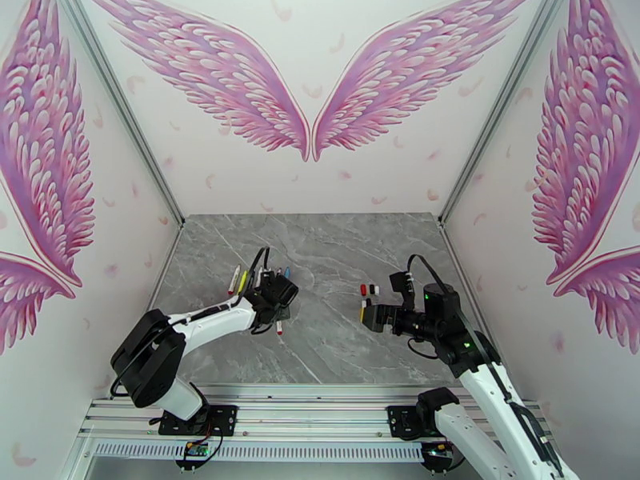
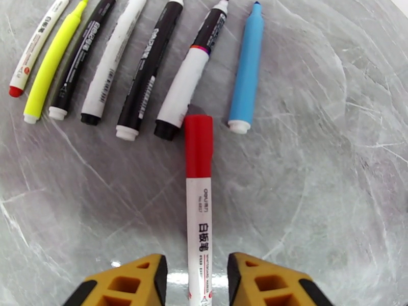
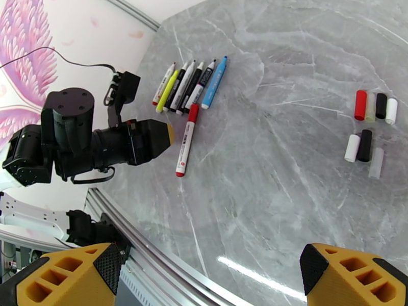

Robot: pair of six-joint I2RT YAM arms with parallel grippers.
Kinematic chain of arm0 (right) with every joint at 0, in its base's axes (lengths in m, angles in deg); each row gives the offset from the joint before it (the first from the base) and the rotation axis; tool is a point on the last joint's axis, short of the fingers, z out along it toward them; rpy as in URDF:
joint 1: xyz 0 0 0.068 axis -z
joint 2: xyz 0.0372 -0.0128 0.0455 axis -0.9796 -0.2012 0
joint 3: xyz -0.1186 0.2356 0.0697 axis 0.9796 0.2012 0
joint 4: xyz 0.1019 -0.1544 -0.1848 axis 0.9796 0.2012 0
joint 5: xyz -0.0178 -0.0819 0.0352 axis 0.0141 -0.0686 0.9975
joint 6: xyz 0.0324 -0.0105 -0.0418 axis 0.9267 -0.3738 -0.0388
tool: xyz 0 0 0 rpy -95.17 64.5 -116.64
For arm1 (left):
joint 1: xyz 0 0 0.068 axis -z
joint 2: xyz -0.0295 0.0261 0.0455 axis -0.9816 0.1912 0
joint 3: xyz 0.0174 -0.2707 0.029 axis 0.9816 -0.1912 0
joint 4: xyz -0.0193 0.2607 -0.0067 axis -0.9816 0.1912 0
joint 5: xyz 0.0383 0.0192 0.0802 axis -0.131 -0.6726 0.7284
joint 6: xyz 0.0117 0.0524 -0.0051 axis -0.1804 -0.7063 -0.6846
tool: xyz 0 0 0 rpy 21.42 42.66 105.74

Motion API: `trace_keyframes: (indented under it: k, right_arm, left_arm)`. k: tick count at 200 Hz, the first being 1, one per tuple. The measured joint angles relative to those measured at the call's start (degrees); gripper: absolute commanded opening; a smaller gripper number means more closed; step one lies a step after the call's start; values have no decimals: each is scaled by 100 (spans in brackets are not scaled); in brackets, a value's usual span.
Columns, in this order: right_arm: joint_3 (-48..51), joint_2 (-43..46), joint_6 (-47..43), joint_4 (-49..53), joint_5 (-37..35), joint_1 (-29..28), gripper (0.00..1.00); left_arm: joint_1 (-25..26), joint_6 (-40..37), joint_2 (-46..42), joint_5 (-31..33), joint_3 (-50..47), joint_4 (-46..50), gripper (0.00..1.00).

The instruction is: Open the pen caps

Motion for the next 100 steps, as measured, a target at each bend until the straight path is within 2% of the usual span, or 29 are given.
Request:
trace_keyframes:
  k: [27, 100]
  right_arm:
    - [15, 20, -2, -2, 2, -4, 99]
    - [76, 20, 0, 0, 0, -4, 99]
  left_arm:
    - [-210, -111, 155, -286, -20, -133, 38]
    - [-356, -459, 492, -610, -2, -142, 39]
